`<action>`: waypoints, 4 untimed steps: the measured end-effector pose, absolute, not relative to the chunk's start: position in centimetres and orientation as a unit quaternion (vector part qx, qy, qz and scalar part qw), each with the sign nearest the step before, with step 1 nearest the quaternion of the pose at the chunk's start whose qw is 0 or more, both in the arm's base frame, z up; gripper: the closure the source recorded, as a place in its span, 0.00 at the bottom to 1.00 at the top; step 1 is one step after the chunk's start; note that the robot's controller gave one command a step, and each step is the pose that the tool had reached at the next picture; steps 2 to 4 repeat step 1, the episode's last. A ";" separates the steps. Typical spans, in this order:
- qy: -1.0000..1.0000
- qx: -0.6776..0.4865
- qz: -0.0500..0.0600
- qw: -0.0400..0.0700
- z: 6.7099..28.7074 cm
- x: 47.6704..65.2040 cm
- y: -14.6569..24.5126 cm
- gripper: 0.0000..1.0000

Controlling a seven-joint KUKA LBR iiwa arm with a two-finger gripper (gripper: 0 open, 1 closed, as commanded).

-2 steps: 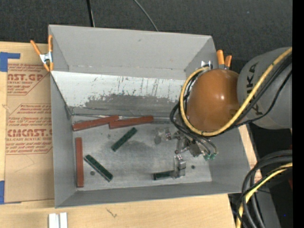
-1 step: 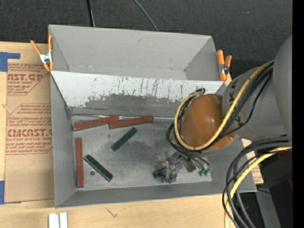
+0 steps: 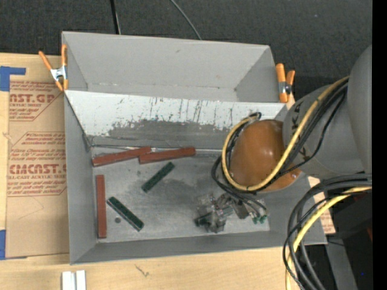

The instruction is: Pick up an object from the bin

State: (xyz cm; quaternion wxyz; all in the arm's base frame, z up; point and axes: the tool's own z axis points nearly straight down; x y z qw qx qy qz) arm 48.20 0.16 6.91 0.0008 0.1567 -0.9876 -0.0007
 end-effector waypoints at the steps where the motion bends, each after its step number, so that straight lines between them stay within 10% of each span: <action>1: -0.986 0.170 0.001 -0.004 23.9 52.2 -0.4 1.00; 4: -0.986 0.170 0.001 -0.004 23.9 52.2 -0.4 1.00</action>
Offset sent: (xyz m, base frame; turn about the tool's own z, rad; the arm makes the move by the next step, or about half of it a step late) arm 0.0000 0.0000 0.0000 0.0000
